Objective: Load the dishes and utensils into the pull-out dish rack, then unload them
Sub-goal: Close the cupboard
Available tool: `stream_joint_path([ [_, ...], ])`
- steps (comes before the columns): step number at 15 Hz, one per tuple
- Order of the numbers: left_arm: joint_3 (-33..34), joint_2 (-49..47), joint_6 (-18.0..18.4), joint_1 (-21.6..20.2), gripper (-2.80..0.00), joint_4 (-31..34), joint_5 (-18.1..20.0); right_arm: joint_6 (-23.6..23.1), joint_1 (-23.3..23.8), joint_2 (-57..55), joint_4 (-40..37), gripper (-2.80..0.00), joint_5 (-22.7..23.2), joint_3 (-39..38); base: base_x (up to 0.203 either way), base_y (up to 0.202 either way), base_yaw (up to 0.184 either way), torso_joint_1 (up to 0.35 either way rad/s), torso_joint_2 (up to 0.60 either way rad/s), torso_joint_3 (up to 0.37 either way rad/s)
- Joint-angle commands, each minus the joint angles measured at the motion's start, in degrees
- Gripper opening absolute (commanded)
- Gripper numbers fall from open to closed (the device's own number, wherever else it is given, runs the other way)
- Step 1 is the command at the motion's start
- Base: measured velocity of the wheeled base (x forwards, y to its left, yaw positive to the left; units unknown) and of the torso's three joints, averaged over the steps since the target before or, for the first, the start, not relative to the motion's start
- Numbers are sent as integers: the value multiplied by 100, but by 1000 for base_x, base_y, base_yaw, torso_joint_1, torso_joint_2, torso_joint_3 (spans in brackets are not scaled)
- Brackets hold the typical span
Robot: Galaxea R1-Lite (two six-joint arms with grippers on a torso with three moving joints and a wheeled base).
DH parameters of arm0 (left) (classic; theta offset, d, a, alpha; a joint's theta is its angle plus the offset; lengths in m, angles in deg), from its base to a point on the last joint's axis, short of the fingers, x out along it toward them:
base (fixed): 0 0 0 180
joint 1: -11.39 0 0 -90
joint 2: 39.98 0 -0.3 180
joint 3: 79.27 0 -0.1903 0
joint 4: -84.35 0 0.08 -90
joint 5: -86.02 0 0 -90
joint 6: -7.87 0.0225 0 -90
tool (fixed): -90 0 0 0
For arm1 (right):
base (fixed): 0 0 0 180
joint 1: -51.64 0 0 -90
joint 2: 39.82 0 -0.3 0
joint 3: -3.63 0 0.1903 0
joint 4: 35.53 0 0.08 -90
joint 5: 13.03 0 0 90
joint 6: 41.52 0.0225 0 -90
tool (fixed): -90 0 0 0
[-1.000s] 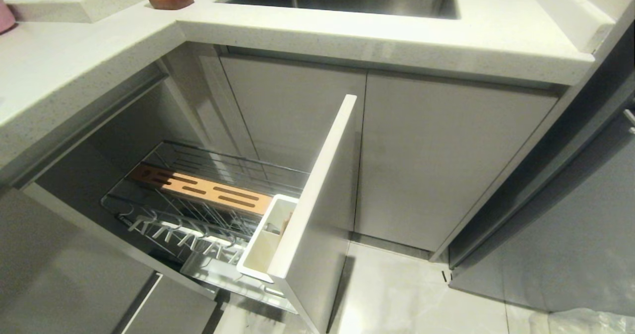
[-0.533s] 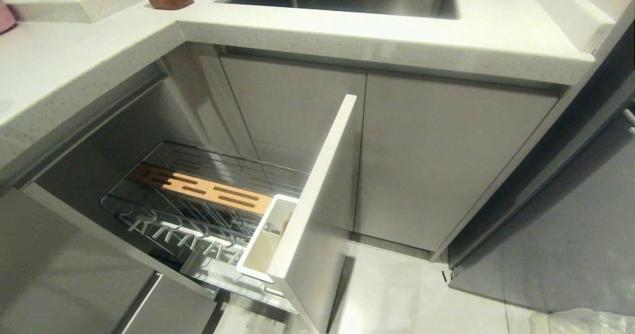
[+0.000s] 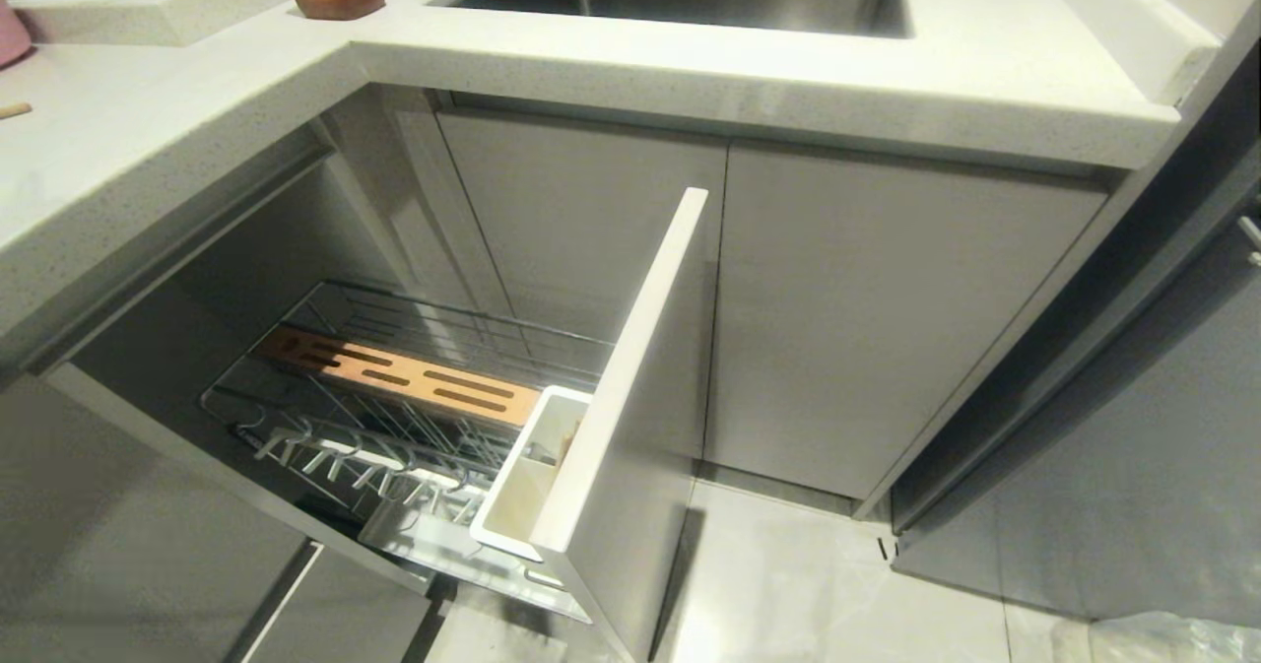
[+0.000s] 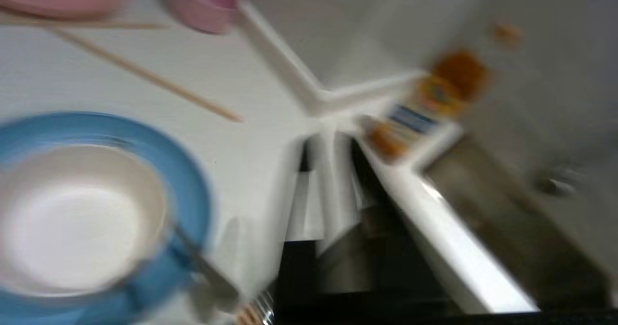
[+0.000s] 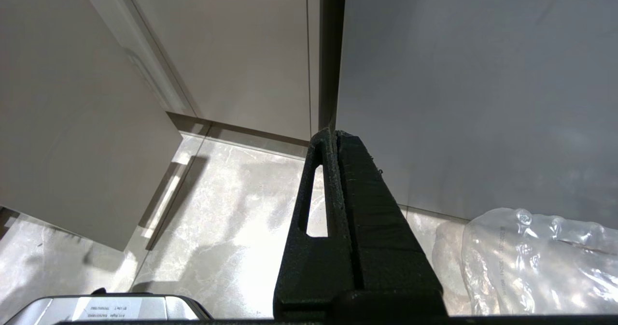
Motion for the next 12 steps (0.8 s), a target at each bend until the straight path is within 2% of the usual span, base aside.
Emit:
stream_joint_path([
  [1,109,342,-219,1453,-280,-147,-33,0,0,-5,0,-280,1,0,0,0,0,0,0,0],
  [4,454,332,-517,3531,-280,-256,93,0,0,-5,0,-280,1,0,0,0,0,0,0,0],
  [7,1098,-16,-642,5427,-280,-167,570,0,0,-5,0,-280,1,0,0,0,0,0,0,0],
  [9,1558,-579,-681,6580,-280,-101,817,0,0,-5,0,-280,1,0,0,0,0,0,0,0],
  [10,1708,-1069,-689,6915,-280,-8,895,0,0,-5,0,-280,1,0,0,0,0,0,0,0],
  [12,1843,-1862,-680,7231,-280,326,958,0,0,-5,0,-280,1,0,0,0,0,0,0,0],
])
